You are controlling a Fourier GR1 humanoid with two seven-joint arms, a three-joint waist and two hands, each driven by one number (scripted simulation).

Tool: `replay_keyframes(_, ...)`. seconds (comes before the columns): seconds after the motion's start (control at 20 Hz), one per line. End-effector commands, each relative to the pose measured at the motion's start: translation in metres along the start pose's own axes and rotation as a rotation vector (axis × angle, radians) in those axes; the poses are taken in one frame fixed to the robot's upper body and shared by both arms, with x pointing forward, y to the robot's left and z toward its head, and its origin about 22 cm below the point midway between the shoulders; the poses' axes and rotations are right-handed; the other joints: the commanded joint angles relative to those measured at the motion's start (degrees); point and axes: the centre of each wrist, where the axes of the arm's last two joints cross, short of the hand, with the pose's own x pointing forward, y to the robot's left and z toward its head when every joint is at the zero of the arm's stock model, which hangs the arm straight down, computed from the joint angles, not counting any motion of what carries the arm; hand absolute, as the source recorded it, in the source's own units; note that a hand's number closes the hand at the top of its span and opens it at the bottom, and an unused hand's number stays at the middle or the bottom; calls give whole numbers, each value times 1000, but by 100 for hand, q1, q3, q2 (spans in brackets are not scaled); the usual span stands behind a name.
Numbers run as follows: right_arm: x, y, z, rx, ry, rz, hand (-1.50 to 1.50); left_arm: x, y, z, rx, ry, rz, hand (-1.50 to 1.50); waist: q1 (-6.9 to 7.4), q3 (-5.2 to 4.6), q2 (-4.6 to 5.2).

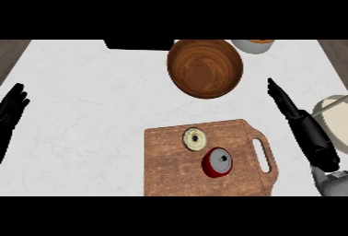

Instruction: Pick the can from the cutting board and place it in the tiered basket

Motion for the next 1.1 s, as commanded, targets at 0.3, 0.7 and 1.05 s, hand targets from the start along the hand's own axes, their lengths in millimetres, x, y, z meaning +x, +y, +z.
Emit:
replay_keyframes(0.3,40,0,-2,-700,-154,-445,150,-15,-16,1,71,46,-15,0,-1011,392,-374)
replay_keyframes(0.7,17,51,96,-858,470,-183,-150,-12,-58,-9,39,12,-25,0,-340,151,21)
replay_keyframes(1.05,58,26,131,-398,677,101,-150,4,-64,-19,16,-27,-28,0,-155,129,47)
